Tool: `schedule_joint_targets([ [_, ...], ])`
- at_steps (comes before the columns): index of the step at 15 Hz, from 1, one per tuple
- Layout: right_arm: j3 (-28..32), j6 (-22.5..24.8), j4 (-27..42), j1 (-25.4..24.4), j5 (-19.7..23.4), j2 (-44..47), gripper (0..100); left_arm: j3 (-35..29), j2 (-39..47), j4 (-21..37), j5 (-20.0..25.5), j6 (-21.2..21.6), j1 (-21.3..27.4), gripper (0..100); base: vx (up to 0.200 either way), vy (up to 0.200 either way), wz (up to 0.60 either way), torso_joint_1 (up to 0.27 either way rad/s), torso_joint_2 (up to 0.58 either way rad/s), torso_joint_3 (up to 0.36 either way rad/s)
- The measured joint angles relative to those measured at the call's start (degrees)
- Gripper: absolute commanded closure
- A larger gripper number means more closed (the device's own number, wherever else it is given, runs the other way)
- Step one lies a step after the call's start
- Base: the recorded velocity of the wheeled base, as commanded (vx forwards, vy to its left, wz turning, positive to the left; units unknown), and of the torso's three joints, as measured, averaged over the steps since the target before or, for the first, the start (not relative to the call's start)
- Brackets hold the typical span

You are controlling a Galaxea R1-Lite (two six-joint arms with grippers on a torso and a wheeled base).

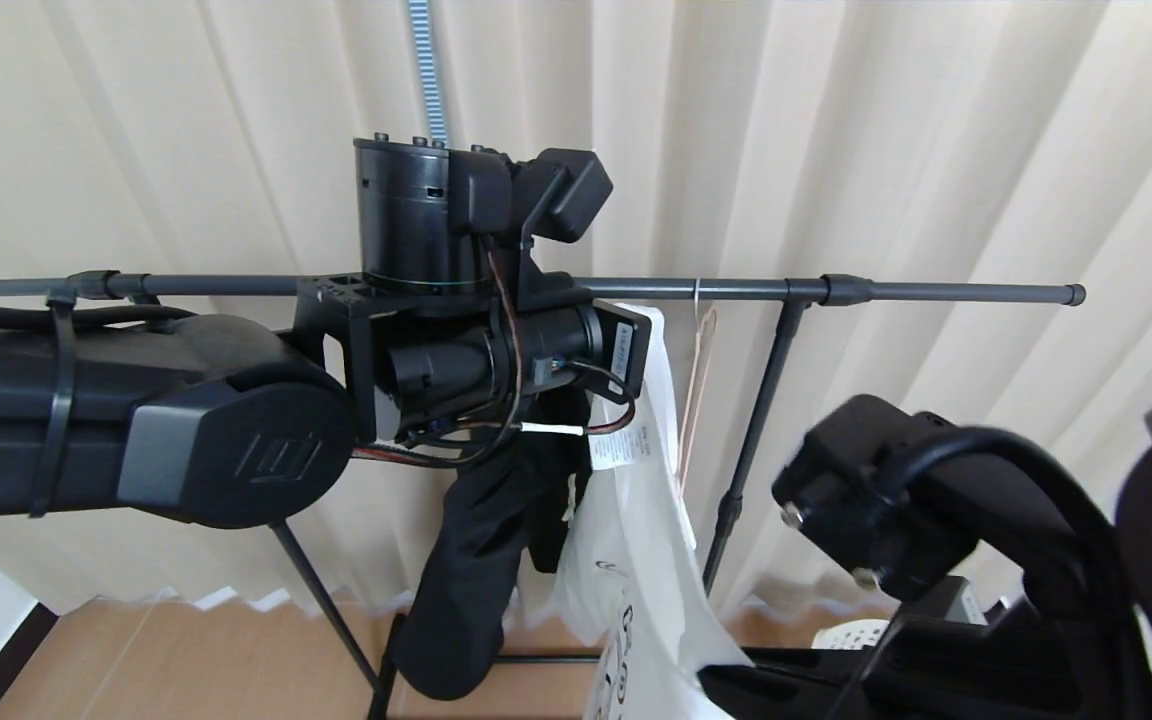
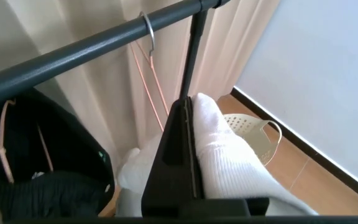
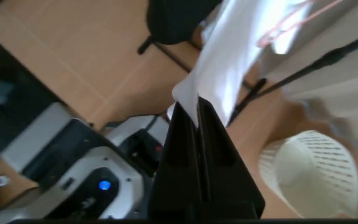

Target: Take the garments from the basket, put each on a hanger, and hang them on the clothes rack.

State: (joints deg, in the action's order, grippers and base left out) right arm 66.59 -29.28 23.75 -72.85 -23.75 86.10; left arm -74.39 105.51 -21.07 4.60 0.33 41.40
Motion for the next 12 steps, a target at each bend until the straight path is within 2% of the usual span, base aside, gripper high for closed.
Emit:
schedule_joint_targets([
  [2,1.96,-3.83,-4.86,-0.33,0.33,2.24,100,-0.17,0.44,-0.01,0.05,-0.15,-0.02,100,0.000,0.000,0.00,0.000,0.00,0.000],
  [5,2.44,-3.78,-4.51,-0.30,0.29,2.86,100,-0.17,0.63,0.07,-0.20,-0.30,-0.02,100,0.000,0.000,0.00,0.000,0.00,0.000],
  [7,2.02,-1.54,-2.54,0.20,0.21,2.16,100,-0.02,0.48,0.60,-0.63,-0.20,-0.02,100,0.000,0.000,0.00,0.000,0.00,0.000],
  [9,1.35,2.96,2.66,2.02,0.10,0.87,100,0.35,-0.55,2.55,-1.62,-0.12,-0.30,100,0.000,0.000,0.00,0.000,0.00,0.000],
  [11,0.91,5.56,5.62,5.07,-0.33,-0.35,100,0.94,-2.91,8.34,-3.16,-0.06,-0.83,100,0.000,0.000,0.00,0.000,0.00,0.000],
  [12,0.72,6.97,6.41,7.30,-0.91,-0.79,100,1.13,-4.38,13.04,-3.71,0.02,-1.18,100,0.000,0.000,0.00,0.000,0.00,0.000],
])
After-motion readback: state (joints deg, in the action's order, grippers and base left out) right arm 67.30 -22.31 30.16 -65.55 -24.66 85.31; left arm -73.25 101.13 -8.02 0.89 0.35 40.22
